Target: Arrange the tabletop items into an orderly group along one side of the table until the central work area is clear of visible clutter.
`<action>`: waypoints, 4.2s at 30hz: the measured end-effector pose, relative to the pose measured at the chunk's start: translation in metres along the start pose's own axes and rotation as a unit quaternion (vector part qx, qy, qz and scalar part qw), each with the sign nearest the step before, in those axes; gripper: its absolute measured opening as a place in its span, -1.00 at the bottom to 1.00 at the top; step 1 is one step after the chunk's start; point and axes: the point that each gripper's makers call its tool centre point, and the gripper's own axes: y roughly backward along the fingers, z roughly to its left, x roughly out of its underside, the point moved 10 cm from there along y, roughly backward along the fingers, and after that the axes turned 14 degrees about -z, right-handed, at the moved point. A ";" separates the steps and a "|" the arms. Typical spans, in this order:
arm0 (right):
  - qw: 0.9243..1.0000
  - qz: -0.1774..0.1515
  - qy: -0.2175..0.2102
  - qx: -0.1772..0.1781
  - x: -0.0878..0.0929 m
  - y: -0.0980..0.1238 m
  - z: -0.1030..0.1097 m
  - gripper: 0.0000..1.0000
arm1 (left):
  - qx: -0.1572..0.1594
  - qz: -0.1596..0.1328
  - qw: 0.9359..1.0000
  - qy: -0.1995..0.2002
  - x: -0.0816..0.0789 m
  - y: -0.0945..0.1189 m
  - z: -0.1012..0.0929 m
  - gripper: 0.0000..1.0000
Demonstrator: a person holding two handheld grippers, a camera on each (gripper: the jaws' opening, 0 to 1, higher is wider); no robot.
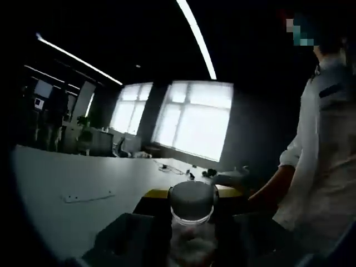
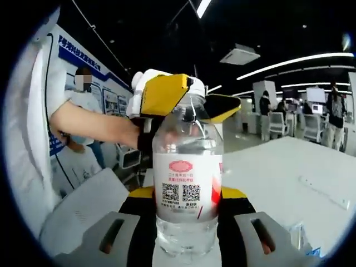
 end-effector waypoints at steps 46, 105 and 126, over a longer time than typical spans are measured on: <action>0.986 0.122 0.070 0.086 0.029 -0.043 -0.093 -0.20 | -0.036 0.077 0.988 -0.127 0.018 -0.021 0.089 -0.60; 0.961 0.215 0.072 0.157 0.079 -0.078 -0.175 -0.22 | -0.048 0.108 0.982 -0.149 0.053 -0.026 0.190 -0.59; 0.963 0.212 0.078 0.150 0.086 -0.078 -0.179 -0.22 | -0.051 0.099 0.983 -0.147 0.058 -0.023 0.194 -0.58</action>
